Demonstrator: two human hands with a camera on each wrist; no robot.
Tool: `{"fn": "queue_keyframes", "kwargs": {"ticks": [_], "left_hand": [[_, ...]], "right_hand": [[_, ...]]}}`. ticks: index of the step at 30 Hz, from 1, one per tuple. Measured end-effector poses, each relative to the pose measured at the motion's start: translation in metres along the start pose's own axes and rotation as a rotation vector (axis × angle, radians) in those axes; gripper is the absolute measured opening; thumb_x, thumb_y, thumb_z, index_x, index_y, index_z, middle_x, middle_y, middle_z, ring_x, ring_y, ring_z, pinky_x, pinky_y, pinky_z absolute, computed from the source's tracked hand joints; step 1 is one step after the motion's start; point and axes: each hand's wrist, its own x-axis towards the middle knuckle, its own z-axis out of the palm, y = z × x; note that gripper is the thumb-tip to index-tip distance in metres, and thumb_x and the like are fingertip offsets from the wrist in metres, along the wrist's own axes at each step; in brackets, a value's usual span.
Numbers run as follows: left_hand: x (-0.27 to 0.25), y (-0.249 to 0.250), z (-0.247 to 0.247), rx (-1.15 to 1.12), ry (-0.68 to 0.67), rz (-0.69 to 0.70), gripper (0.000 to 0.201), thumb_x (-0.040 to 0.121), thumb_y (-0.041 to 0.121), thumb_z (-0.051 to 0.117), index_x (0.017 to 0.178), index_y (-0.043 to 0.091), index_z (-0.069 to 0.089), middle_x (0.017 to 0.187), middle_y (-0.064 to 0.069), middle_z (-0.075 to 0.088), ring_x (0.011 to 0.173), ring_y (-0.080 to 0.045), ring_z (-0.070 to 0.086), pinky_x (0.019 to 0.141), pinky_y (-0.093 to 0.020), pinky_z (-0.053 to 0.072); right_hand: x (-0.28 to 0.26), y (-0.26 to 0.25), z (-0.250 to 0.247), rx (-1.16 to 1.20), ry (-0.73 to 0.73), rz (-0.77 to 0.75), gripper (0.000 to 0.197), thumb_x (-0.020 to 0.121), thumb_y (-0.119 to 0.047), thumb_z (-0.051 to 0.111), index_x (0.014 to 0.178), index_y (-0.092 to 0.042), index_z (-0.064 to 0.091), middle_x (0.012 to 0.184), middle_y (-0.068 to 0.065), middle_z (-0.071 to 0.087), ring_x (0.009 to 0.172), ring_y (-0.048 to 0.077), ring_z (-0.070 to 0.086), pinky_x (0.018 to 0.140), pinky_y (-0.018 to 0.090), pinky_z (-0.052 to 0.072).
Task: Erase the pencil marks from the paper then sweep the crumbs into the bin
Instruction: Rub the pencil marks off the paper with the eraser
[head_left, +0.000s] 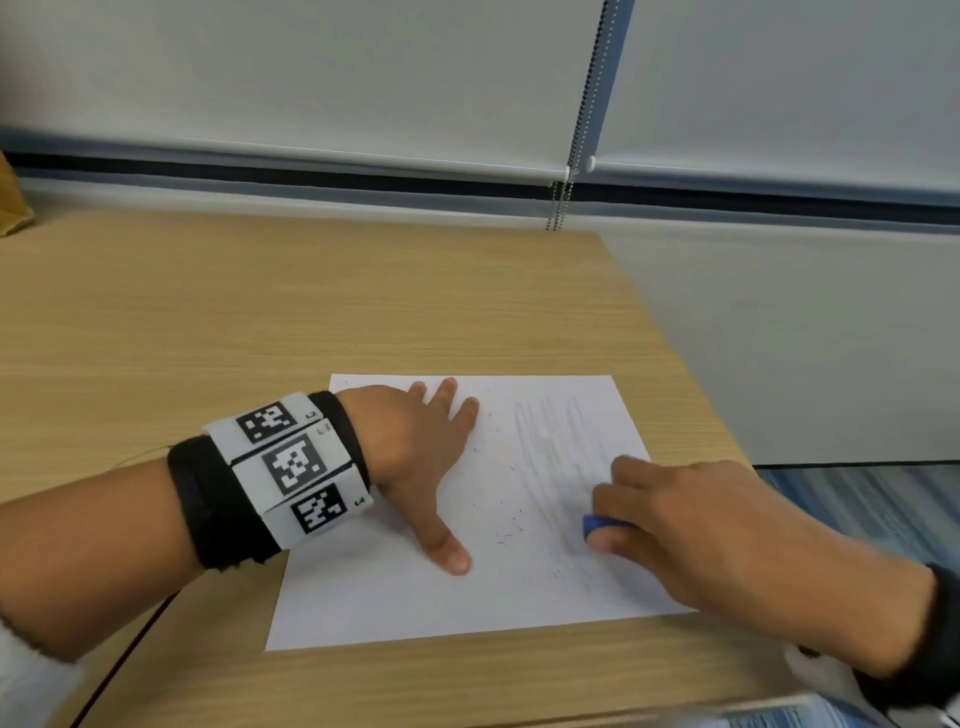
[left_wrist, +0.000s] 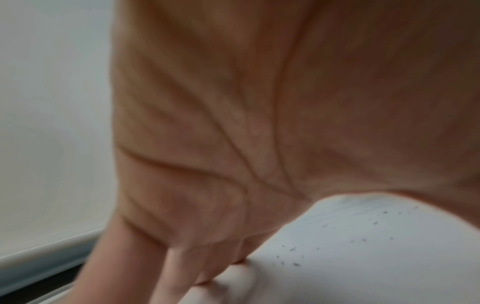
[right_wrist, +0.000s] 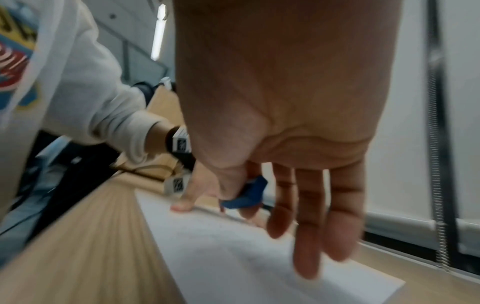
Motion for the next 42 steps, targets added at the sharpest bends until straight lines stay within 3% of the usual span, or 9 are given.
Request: {"fn": "queue_keyframes", "kwargs": {"ticks": [4,7,11,18,23,28,33,39,42], "left_hand": [[0.002,-0.001,0.001,0.013,0.013,0.005,0.150,0.055,0.085,0.064,0.145,0.014,-0.033,0.153,-0.005,-0.037,0.148,-0.031,-0.014,0.118,-0.049,0.018],[0.000,0.001,0.000,0.028,0.013,0.005,0.148,0.057,0.084,0.064,0.145,0.014,-0.033,0.153,-0.004,-0.037,0.148,-0.030,-0.014,0.118,-0.051,0.019],[-0.007,-0.003,0.004,0.042,0.053,0.010,0.143,0.062,0.083,0.062,0.148,0.011,-0.028,0.155,-0.003,-0.035,0.149,-0.024,-0.012,0.118,-0.046,0.021],[-0.027,0.010,0.022,0.061,0.289,0.082,0.113,0.081,0.082,0.028,0.150,0.008,-0.020,0.154,-0.009,-0.033,0.147,-0.024,-0.020,0.121,-0.041,0.008],[-0.019,0.060,0.071,0.193,0.448,0.460,0.064,0.102,0.039,-0.002,0.145,0.011,0.035,0.152,-0.009,0.039,0.137,-0.023,0.043,0.104,-0.040,0.042],[-0.034,0.038,0.059,0.172,0.274,0.442,0.088,0.089,0.073,0.009,0.143,0.020,-0.036,0.147,0.004,-0.047,0.135,-0.011,-0.042,0.115,-0.041,-0.022],[-0.037,-0.001,0.043,0.110,0.181,0.071,0.104,0.069,0.082,-0.003,0.140,0.015,-0.038,0.143,-0.002,-0.049,0.139,-0.017,-0.037,0.119,-0.037,-0.011],[-0.038,0.048,0.060,0.341,0.381,0.558,0.077,0.095,0.060,0.002,0.155,0.012,-0.001,0.163,-0.009,-0.003,0.150,-0.023,0.001,0.118,-0.052,0.012],[-0.032,0.036,0.055,0.188,0.210,0.445,0.089,0.087,0.075,0.007,0.145,0.021,-0.033,0.149,0.002,-0.043,0.138,-0.012,-0.038,0.117,-0.043,-0.017]], "right_hand": [[-0.023,-0.007,0.008,0.184,0.139,0.234,0.041,0.087,-0.060,0.017,0.087,-0.033,0.049,0.113,-0.025,0.048,0.074,0.008,0.056,0.062,0.023,0.045],[-0.028,-0.020,0.037,0.289,0.164,0.307,0.022,0.096,-0.050,0.036,0.081,-0.035,0.044,0.134,-0.038,0.029,0.105,0.000,0.059,0.074,0.018,0.046],[-0.031,-0.022,0.072,0.370,0.492,0.290,0.041,0.096,-0.057,0.025,0.073,-0.034,0.050,0.128,-0.019,0.057,0.119,-0.004,0.047,0.079,0.023,0.050],[-0.024,-0.022,0.094,0.395,0.673,0.245,0.047,0.100,-0.052,0.023,0.074,-0.027,0.054,0.126,-0.012,0.060,0.122,0.007,0.049,0.104,0.029,0.031],[-0.022,-0.023,0.099,0.435,0.726,0.226,0.048,0.099,-0.051,0.026,0.075,-0.026,0.058,0.128,-0.011,0.059,0.124,0.008,0.047,0.109,0.020,0.024],[-0.023,-0.023,0.104,0.477,0.754,0.228,0.045,0.099,-0.050,0.027,0.074,-0.026,0.056,0.130,-0.011,0.059,0.129,0.006,0.043,0.111,0.019,0.023],[-0.023,-0.024,0.105,0.473,0.761,0.240,0.034,0.098,-0.049,0.027,0.077,-0.034,0.048,0.132,-0.014,0.057,0.130,0.005,0.042,0.111,0.023,0.023],[-0.023,-0.025,0.107,0.501,0.779,0.229,0.031,0.099,-0.050,0.028,0.079,-0.035,0.047,0.132,-0.017,0.057,0.129,0.004,0.044,0.110,0.020,0.026],[-0.023,-0.025,0.106,0.522,0.780,0.232,0.031,0.099,-0.051,0.028,0.079,-0.036,0.047,0.134,-0.020,0.053,0.131,0.001,0.042,0.111,0.018,0.024]]}}
